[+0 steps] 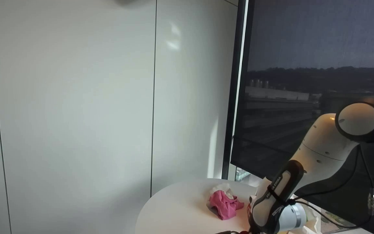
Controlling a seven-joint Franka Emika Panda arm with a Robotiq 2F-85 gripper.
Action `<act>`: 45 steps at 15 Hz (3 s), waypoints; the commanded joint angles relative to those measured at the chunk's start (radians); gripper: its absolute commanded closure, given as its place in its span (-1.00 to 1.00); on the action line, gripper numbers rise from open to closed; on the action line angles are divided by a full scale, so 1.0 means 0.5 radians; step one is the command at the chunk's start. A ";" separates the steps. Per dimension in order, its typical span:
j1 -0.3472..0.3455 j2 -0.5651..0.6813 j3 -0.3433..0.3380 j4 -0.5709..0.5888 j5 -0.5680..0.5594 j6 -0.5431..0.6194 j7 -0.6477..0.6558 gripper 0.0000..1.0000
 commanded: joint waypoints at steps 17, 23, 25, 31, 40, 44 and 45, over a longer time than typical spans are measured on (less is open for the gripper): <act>0.480 -0.186 -0.934 0.271 -0.025 0.247 0.663 0.66; 0.786 -0.259 -1.341 0.305 -0.013 0.250 0.846 0.66; 0.892 -0.277 -1.477 0.305 -0.016 0.284 0.904 0.66; 1.183 -0.179 -1.868 0.350 0.026 0.355 1.057 0.66; 0.834 0.144 -1.770 0.489 0.046 0.492 1.117 0.66; 0.665 0.263 -1.600 0.548 0.143 0.494 1.062 0.66; 0.645 0.306 -1.571 0.561 0.155 0.505 1.059 0.66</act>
